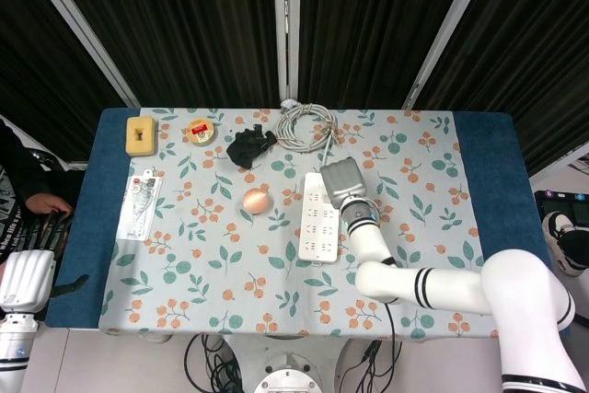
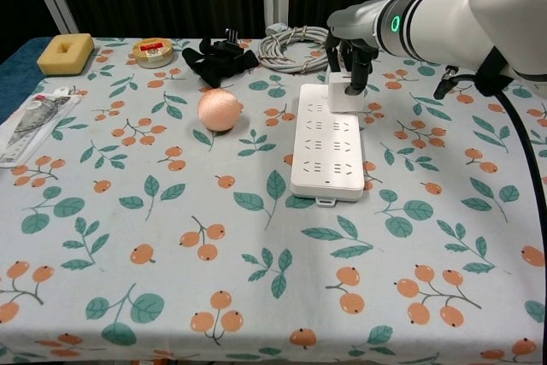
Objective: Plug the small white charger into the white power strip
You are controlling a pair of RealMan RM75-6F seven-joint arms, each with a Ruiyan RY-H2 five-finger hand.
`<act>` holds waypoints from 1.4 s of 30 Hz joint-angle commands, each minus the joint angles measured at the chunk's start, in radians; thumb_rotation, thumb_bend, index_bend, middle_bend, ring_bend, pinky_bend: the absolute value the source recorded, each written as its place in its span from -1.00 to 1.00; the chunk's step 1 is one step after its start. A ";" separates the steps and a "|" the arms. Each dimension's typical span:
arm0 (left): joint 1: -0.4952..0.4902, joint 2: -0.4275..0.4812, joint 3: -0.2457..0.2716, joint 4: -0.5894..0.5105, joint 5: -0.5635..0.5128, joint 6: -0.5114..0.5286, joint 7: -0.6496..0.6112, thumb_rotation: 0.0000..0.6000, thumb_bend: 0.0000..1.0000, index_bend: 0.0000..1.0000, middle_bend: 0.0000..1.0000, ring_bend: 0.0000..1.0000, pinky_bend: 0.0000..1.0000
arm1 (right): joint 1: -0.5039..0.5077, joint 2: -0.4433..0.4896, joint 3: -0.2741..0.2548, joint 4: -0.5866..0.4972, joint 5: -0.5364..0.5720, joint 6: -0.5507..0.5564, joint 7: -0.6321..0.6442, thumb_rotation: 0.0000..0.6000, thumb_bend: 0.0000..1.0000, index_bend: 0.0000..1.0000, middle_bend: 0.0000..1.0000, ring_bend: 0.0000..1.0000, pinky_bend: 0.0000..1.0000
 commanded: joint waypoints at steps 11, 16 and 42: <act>0.001 -0.006 0.001 0.014 0.001 0.001 -0.014 1.00 -1.00 -0.85 -0.92 -1.00 -1.00 | -0.006 -0.014 -0.006 0.000 -0.005 0.017 -0.005 1.00 0.29 0.54 0.44 -0.05 -0.41; -0.001 -0.006 0.001 0.016 0.005 0.001 -0.014 1.00 -1.00 -0.85 -0.92 -1.00 -1.00 | -0.018 -0.001 -0.004 -0.025 -0.019 0.031 0.005 1.00 0.11 0.26 0.26 -0.08 -0.47; -0.003 0.012 -0.003 -0.017 0.021 0.018 0.011 1.00 -1.00 -0.85 -0.92 -1.00 -1.00 | -0.227 0.248 0.045 -0.324 -0.278 0.018 0.345 1.00 -0.37 -0.67 -0.35 -0.48 -0.56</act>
